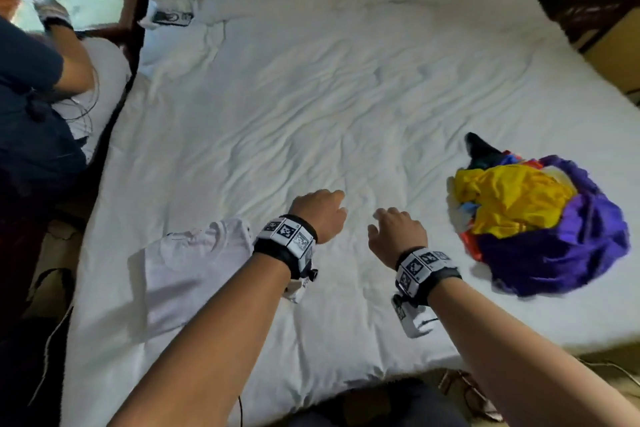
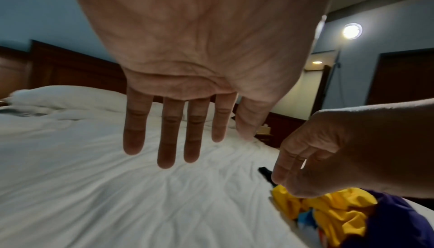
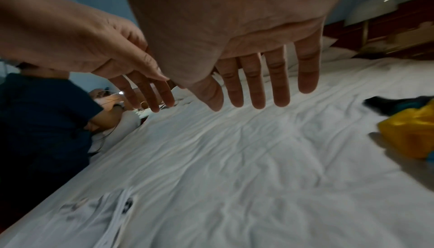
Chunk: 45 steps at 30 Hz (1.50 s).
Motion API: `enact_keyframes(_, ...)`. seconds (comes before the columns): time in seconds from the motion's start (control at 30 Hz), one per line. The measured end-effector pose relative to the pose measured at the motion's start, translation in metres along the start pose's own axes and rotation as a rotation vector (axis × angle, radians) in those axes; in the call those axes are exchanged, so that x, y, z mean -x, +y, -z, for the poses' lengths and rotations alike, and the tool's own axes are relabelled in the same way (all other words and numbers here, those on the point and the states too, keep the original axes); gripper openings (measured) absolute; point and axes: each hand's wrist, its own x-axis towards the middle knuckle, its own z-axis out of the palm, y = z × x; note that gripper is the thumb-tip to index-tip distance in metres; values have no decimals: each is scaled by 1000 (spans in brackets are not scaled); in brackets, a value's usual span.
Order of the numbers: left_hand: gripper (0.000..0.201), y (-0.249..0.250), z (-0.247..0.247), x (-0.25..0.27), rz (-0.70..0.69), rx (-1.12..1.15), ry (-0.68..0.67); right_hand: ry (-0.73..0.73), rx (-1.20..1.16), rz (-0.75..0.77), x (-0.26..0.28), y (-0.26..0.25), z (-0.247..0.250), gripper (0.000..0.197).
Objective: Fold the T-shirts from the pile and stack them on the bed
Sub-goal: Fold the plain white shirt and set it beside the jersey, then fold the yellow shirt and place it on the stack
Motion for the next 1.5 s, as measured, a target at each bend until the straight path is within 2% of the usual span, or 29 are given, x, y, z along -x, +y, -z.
enact_keyframes(0.17,48,120,9,-51,-125,-69,-67,45,-37,-101,1,117,34,33)
enact_keyframes(0.3,49,213,-5,-97,-161,-105,-126,28,-44,-170,-7,216,50,24)
enact_keyframes(0.43,39,296,-22,-154,-196,-134,-158,10,-27,-191,-35,310,62,20)
enact_keyframes(0.57,36,353,-46,-217,-193,-117,-176,-40,-18,-214,-77,386,58,23)
enact_keyframes(0.77,66,391,-106,-300,-134,-166,-230,-109,-18,-179,-131,452,19,56)
enact_keyframes(0.83,80,392,-127,-318,-97,-178,-258,-90,3,-182,-140,461,2,50)
enact_keyframes(0.9,80,389,-148,-330,-77,-120,-221,-69,30,-195,-146,464,-7,39)
enact_keyframes(1.03,34,383,-163,-341,-85,23,-7,-28,-62,-207,-164,464,-11,20)
enact_keyframes(1.1,22,384,-163,-343,-45,75,63,13,-95,-221,-169,460,-4,7)
enact_keyframes(1.2,18,380,-141,-332,0,153,168,120,-252,-234,-170,431,8,4)
enact_keyframes(1.27,21,375,-130,-325,-7,257,242,191,-454,-220,-156,413,19,5)
enact_keyframes(1.33,23,362,-106,-305,-12,422,332,339,-676,-152,-144,395,35,4)
enact_keyframes(1.4,20,344,-79,-282,-56,588,449,441,-798,-78,-129,373,67,5)
enact_keyframes(1.5,19,322,-30,-238,-149,657,573,554,-897,28,-113,329,120,9)
